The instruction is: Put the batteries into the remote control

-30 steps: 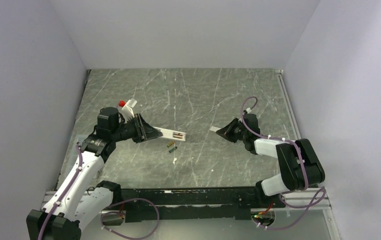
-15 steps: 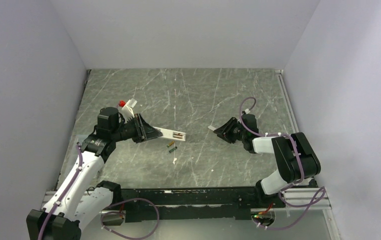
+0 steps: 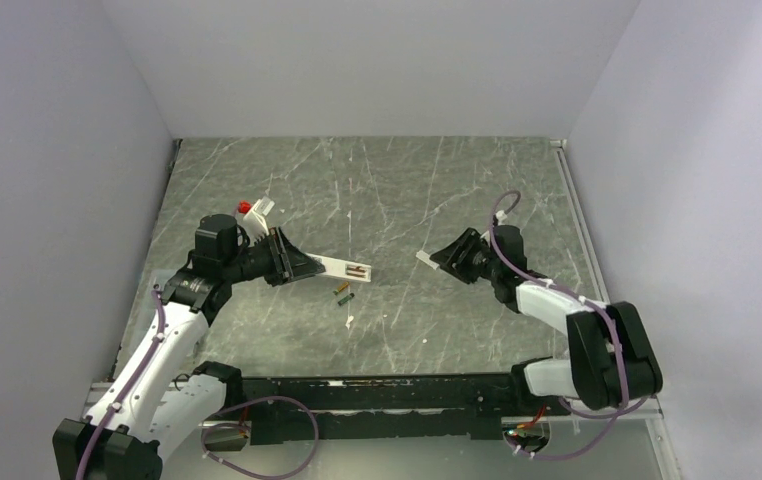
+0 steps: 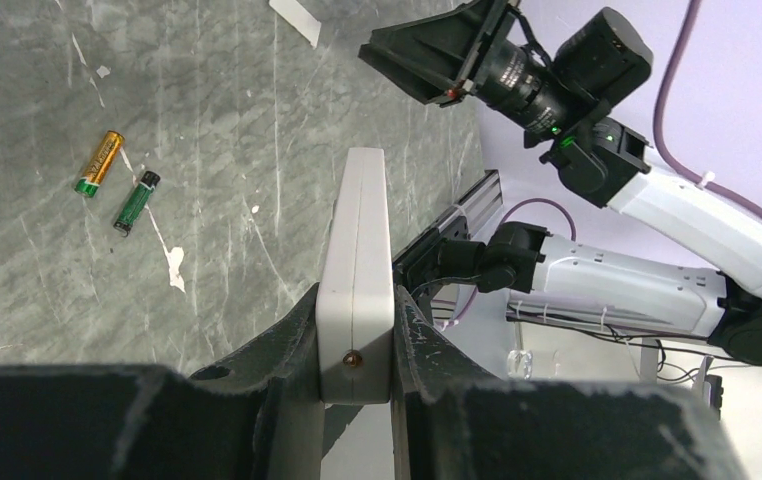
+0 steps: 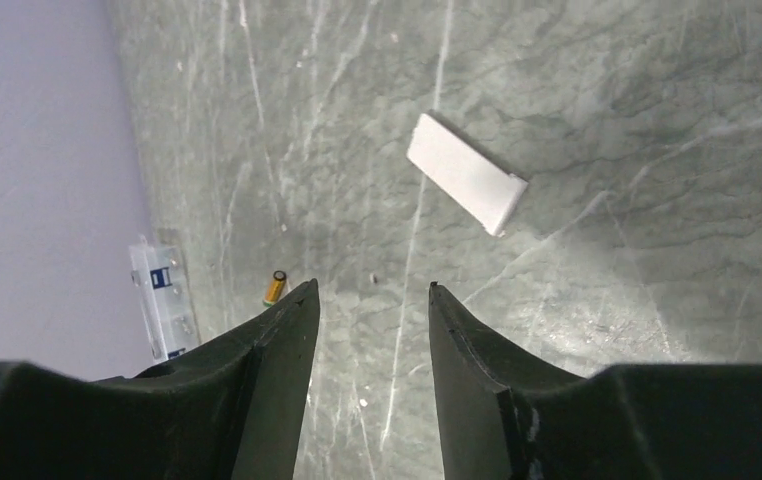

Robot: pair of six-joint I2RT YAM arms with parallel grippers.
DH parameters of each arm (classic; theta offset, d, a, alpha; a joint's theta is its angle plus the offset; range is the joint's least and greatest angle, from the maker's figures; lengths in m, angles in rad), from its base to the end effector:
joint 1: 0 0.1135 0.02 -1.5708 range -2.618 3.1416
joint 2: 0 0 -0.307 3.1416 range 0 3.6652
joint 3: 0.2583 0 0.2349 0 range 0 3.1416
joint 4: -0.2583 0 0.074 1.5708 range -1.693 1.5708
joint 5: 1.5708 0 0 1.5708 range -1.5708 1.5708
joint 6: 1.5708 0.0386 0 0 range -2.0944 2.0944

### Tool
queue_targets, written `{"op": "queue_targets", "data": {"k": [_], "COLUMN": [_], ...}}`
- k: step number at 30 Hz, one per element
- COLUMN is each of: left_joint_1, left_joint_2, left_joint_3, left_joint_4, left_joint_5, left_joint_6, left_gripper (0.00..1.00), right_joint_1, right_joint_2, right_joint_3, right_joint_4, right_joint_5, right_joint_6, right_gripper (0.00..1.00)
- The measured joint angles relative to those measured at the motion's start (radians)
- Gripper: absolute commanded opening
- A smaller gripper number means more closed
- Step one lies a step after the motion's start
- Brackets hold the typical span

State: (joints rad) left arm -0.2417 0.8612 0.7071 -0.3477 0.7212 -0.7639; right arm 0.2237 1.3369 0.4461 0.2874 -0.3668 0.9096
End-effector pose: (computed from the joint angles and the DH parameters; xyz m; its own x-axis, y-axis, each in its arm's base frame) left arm 0.1336 -0.0592 0.3213 -0.8504 -0.3254 -0.4134 0.2126 0.5062 -0.8358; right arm 0.2201 0.0643 0.2108 -0.7305 0.5894 -0.3450 0.1327 0.6181 0.7748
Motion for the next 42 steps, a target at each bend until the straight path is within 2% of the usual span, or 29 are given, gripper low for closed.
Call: {"op": "queue_targets", "data": {"k": [16,27,37,42], "left_joint_1": [0.0,0.0,0.0,-0.005], "left_joint_2": [-0.015,-0.003,0.133,0.203], "left_joint_3": [-0.014,-0.066,-0.127,-0.172], "left_joint_4": [0.008,0.019,0.031,0.045], "left_joint_5": [0.022,0.084,0.124,0.127], "left_joint_6": [-0.012,-0.039,-0.053,-0.074], "left_gripper": [0.0,0.0,0.0,0.0], "right_joint_1": [0.003,0.092,0.239,0.269], "right_joint_2": [-0.227,-0.311,-0.335,-0.337], "right_joint_3": [0.105,0.189,0.24,0.243], "right_joint_4": [-0.252,-0.392,-0.48,-0.498], "right_joint_5": [-0.015,-0.053,-0.029,-0.026], "right_joint_6": [-0.165,-0.322,-0.436,-0.467], "right_gripper": [0.5,0.57,0.6,0.61]}}
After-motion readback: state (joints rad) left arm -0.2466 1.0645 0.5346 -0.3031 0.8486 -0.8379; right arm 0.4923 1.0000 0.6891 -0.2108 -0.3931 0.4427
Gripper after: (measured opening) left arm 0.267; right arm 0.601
